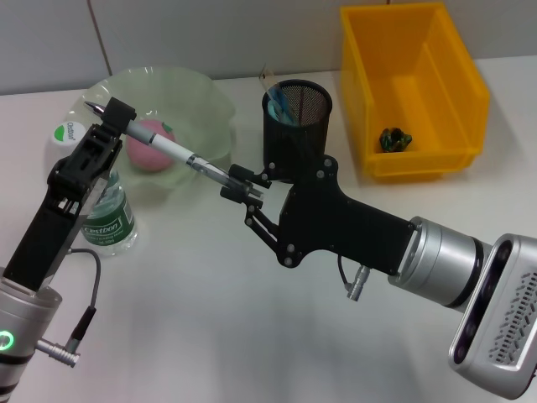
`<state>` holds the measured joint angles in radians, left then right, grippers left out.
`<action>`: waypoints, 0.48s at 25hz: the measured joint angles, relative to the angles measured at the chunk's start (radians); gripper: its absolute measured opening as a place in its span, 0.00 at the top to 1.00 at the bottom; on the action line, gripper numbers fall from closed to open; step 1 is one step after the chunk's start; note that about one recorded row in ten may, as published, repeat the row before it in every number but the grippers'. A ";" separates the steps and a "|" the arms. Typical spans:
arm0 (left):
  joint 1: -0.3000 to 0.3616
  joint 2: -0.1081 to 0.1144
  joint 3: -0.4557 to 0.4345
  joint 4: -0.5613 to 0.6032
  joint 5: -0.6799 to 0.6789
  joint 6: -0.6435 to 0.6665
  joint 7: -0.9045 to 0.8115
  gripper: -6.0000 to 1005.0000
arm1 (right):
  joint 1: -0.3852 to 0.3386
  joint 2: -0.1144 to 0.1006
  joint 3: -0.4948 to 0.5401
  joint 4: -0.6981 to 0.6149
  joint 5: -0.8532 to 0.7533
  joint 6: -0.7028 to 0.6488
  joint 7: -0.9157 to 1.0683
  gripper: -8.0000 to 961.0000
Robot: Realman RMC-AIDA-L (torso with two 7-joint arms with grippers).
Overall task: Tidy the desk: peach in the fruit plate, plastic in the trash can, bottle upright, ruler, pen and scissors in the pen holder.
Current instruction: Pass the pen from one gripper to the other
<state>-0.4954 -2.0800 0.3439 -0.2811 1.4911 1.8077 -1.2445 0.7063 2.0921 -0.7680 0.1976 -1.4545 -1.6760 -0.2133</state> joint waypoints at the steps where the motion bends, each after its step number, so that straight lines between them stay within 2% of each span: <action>1: 0.000 0.000 0.002 0.002 -0.001 0.001 -0.002 0.76 | 0.000 0.000 0.000 0.000 0.000 0.000 0.000 0.85; 12: 0.004 0.000 0.005 0.026 0.015 0.023 0.008 0.76 | 0.001 0.001 -0.001 0.001 -0.005 -0.008 0.000 0.87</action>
<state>-0.4919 -2.0803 0.3487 -0.2551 1.5057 1.8303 -1.2364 0.7072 2.0928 -0.7693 0.1982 -1.4597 -1.6837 -0.2133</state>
